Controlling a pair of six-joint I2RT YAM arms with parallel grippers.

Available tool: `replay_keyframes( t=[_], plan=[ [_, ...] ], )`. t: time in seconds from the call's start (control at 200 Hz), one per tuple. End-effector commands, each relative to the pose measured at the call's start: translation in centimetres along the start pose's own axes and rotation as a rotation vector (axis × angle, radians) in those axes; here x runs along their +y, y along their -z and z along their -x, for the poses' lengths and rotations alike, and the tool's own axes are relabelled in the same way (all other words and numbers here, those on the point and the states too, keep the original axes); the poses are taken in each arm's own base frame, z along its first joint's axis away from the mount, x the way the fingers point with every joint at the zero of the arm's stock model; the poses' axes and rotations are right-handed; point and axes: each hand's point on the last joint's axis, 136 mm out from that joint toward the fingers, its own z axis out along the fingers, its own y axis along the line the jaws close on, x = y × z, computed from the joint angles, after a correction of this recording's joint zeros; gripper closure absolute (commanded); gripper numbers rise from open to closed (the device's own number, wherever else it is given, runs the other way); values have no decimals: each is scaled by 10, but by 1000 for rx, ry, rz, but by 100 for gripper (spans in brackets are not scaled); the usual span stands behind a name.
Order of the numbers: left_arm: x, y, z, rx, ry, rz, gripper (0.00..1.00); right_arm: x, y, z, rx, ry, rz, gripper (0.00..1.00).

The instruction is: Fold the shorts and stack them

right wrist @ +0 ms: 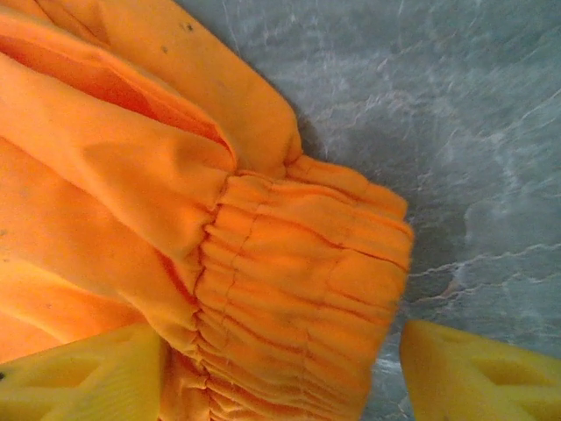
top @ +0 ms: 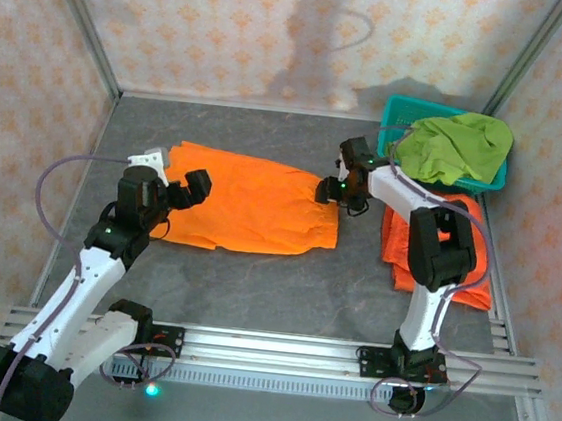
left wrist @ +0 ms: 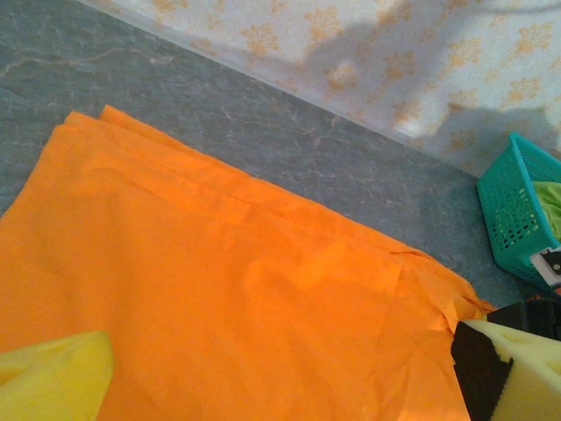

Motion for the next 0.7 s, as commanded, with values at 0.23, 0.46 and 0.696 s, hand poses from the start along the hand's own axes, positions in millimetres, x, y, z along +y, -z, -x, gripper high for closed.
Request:
replay_keyframes(
  t=[0.23,0.46,0.696],
  plan=[
    [4,-8,-9,32,-11,6,0,7,-31,-14,55,-27,-16,38],
    [5,-10,-10,37,-10,10,0,3,-46,-25,90,-30,-47,46],
    [6,-11,-10,39,-5,15,0,-1,-54,-31,102,-30,-76,71]
  ],
)
